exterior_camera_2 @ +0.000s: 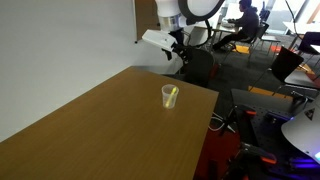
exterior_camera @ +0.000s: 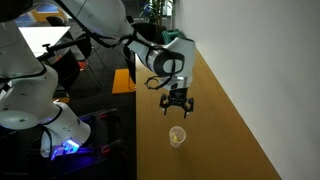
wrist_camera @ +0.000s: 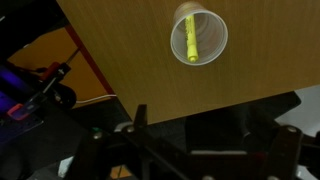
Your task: Take the yellow marker out of the clear cup
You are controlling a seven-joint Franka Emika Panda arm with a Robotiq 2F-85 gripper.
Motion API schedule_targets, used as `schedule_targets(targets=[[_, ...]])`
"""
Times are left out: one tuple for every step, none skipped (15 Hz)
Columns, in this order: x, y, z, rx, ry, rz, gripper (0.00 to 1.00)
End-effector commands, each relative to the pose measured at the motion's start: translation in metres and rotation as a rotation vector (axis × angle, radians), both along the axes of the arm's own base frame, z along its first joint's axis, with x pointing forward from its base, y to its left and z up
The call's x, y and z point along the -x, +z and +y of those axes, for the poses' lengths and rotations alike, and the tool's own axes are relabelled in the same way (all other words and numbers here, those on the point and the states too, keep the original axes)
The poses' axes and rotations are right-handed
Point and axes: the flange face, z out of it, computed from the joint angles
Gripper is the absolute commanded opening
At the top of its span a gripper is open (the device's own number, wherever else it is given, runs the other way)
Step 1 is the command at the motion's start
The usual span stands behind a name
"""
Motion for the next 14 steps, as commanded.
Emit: schedule_targets(targets=[[-0.004, -0.007, 0.0, 0.053, -0.192, -0.016, 1.0], [-0.007, -0.012, 0.0, 0.065, -0.244, -0.022, 1.0], [-0.009, -0.018, 0.0, 0.075, -0.296, -0.022, 1.0], [-0.011, -0.024, 0.0, 0.081, -0.318, -0.023, 1.0], [-0.014, -0.032, -0.001, 0.077, -0.319, -0.024, 1.0], [-0.018, -0.039, -0.003, 0.068, -0.307, -0.03, 1.0], [-0.021, -0.045, -0.005, 0.05, -0.277, -0.034, 1.0], [-0.023, -0.051, -0.007, 0.042, -0.272, -0.04, 1.0], [-0.026, -0.057, -0.009, 0.026, -0.251, -0.048, 1.0], [-0.029, -0.063, -0.011, 0.017, -0.235, -0.061, 1.0], [-0.031, -0.069, -0.012, 0.004, -0.215, -0.078, 1.0], [-0.033, -0.074, -0.014, -0.01, -0.205, -0.086, 1.0], [-0.035, -0.081, -0.015, -0.026, -0.201, -0.09, 1.0], [-0.035, -0.086, -0.016, -0.035, -0.21, -0.087, 1.0]])
